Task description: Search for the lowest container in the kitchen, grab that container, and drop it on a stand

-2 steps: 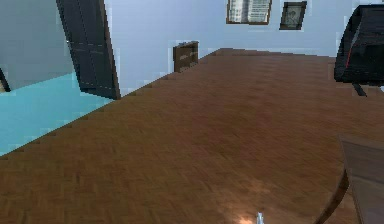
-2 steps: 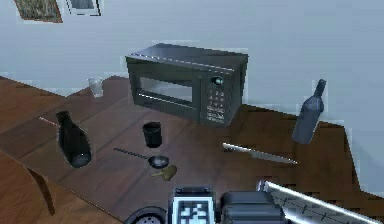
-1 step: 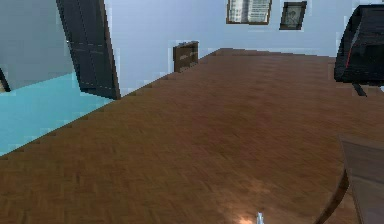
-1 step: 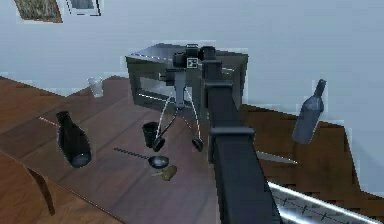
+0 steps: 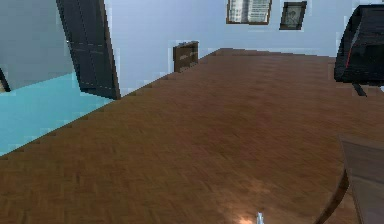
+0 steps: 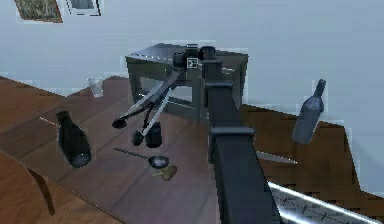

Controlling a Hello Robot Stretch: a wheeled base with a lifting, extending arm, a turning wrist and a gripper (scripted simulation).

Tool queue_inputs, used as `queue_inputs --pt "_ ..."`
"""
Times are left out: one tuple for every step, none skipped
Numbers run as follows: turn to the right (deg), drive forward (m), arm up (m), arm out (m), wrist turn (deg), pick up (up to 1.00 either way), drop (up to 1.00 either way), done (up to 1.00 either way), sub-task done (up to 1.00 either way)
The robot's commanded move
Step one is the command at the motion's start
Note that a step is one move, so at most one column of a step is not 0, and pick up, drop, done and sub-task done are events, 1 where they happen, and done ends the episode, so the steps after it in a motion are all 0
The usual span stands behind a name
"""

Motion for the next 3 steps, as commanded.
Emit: queue_inputs --pt "0.0 0.00 0.00 0.00 45.0 0.00 0.00 0.00 0.00" --pt "0.0 0.00 0.00 0.00 45.0 0.00 0.00 0.00 0.00" --pt "0.0 0.00 -0.30 0.00 0.0 0.00 0.00 0.00 0.00"
